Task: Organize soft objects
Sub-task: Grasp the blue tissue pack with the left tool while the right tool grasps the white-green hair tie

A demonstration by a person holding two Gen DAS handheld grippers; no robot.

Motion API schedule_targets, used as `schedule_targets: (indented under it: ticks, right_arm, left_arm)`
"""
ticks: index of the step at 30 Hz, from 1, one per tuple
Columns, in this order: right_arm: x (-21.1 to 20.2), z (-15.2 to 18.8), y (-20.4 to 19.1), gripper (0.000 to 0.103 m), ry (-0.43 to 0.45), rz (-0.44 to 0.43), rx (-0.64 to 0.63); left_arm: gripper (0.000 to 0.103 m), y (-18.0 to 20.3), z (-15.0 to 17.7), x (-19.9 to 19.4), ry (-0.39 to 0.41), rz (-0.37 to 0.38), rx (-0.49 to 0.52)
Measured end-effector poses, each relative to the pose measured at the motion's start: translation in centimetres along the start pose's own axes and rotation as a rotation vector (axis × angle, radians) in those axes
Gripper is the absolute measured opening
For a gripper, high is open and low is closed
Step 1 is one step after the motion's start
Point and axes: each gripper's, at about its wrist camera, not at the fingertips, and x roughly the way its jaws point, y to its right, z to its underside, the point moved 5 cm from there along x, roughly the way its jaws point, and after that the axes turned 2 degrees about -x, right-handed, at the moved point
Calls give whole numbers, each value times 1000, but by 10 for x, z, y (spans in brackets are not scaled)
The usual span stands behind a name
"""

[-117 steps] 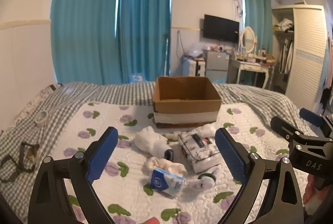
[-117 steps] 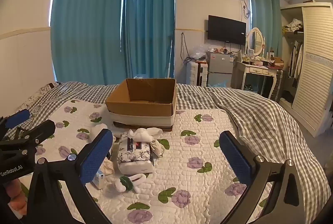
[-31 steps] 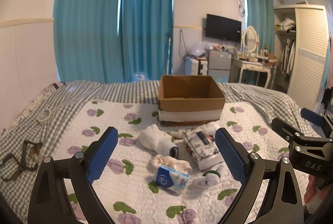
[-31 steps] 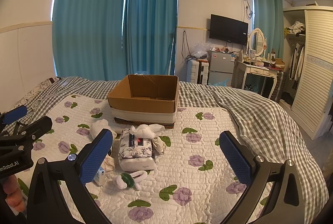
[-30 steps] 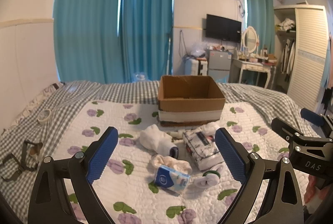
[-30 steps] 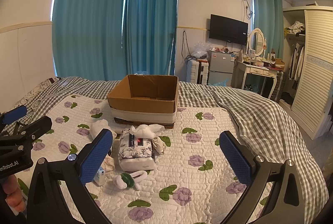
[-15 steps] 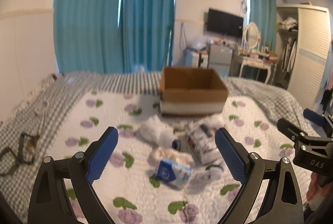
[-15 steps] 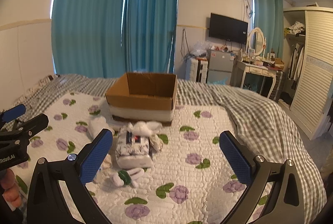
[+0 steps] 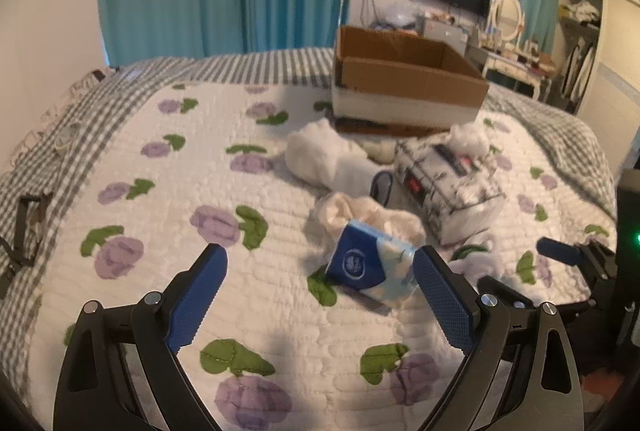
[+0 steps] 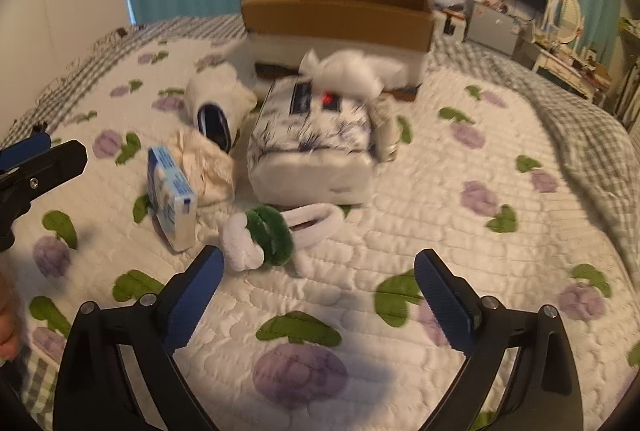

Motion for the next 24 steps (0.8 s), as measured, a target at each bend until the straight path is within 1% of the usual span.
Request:
schedule_targets:
  ticks: [1, 4, 5, 6, 7, 8, 12, 17, 20, 21, 24]
  right_arm:
    - [5, -1, 0, 96, -12, -15, 2]
    - [22, -6, -2, 87, -42, -54, 9]
    - [28, -7, -3, 80, -53, -71, 11]
    - [33, -8, -5, 67, -63, -94, 12]
    - [35, -9, -7, 60, -69, -120, 12]
    - [34, -10, -8, 57, -62, -129, 12]
    - [23, -11, -5, 56, -39, -126, 6]
    - [2, -11, 11, 56, 7, -51, -2]
    - [-4, -11, 21, 56, 16, -56, 22]
    - [-5, -11, 23, 56, 17, -61, 30]
    - [-3, -11, 24, 56, 12, -63, 35]
  left_arm:
    - [96, -1, 1, 3, -4, -1, 3]
    - [96, 1, 5, 11, -23, -21, 24]
    - [96, 1, 6, 13, -28, -27, 31]
    - [96, 1, 7, 15, -33, -37, 39]
    - [96, 1, 8, 17, -37, -43, 46]
    - [96, 3, 9, 18, -41, -47, 54]
    - [96, 8, 12, 23, -54, -41, 72]
    - [96, 23, 19, 36, -94, -3, 88]
    - [96, 34, 21, 47, -117, 27, 95]
    - [96, 37, 20, 51, -122, 28, 102]
    - [96, 41, 17, 66, -122, -10, 127]
